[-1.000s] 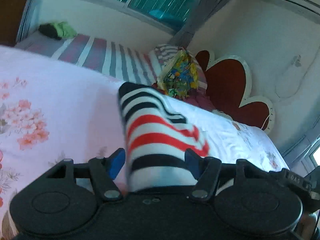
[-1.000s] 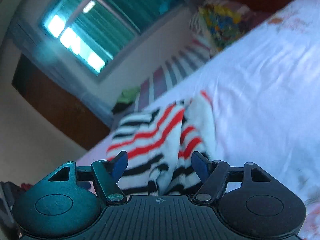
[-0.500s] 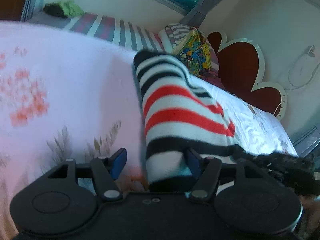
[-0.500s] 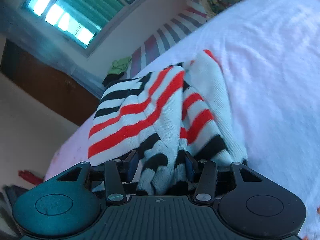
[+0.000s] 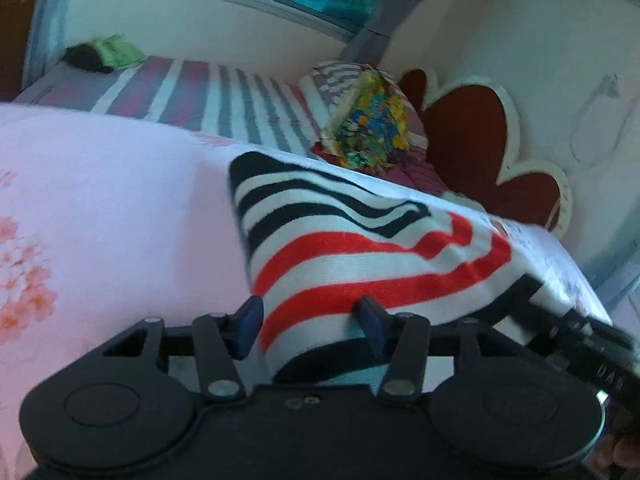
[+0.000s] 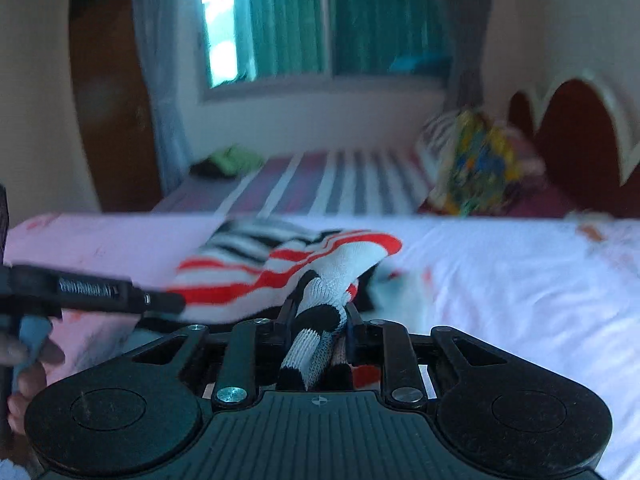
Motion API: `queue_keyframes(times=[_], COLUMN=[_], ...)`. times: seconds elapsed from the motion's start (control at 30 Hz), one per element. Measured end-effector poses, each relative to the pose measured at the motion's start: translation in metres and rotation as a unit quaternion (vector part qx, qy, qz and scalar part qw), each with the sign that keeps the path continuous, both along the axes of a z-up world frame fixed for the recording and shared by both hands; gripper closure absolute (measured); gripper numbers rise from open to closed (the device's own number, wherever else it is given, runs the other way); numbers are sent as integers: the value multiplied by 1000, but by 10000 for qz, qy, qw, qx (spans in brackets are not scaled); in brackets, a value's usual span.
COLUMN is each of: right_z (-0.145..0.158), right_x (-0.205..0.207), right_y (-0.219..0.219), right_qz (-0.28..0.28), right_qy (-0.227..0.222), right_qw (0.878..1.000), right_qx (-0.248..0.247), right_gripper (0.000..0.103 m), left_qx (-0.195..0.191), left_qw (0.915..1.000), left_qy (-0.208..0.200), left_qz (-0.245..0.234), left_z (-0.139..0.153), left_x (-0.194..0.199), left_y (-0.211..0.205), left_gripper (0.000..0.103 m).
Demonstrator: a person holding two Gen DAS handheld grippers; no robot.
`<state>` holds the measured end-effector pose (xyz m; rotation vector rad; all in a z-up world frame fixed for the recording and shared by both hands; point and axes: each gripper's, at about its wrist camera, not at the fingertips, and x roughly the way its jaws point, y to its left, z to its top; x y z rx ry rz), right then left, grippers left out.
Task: Fold small clothes
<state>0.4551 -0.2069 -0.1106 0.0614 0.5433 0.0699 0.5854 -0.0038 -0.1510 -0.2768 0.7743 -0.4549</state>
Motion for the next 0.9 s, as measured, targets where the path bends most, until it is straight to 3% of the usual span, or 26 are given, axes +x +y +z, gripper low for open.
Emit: queue_keyframes(times=[0.07,0.13,0.33,0.4,0.43,0.5,0.67,0.77,0.83,0.87,0.9], right_z=[-16,-46,-50,-32,-25,-26,-44,-48,-45,-43,-42], right_x=[5,17,0,-9,-7,19,77,97,99,100,100], right_y=[-10,-21,-42,-58,-66,-82,-117,-124,-125,-123,-114], right_qz=[-119,-269,-418,-590,-579,-600,-559,-454,-378,-336,-298], right_qy=[301,897,759,283,130,347,808,932,891,805,702], right_qw=[9993,9941,9875,9857,9842,9779,9472,9463,9527,9606,9700], right_qx=[162,554,1319,1553,1666,1975,3053,3061,2880,2640,2306], right_gripper=[80,80,78,53,52,52,52,53,67,85,94], left_qx=[456,728,622,368,301,181,10,-22,-52,-43,-4], left_qw=[9989,9972,9977,9989,9992,9996,9996,9993,9991,9991,9991], left_qy=[7,-67,53,21,-65,-58,158,206,254,270,281], left_qz=[-137,-171,-259,-281,-273,-229,-231,-299,-323,-319,-327], left_z=[-5,-10,-11,-3,0,1,-7,-10,-12,-13,-13], left_x=[4,4,8,10,12,21,45,53,56,57,59], left_y=[-19,-28,-20,-12,-9,-3,0,-1,-2,-3,-5], left_gripper=[48,41,42,45,45,45,43,42,42,42,42])
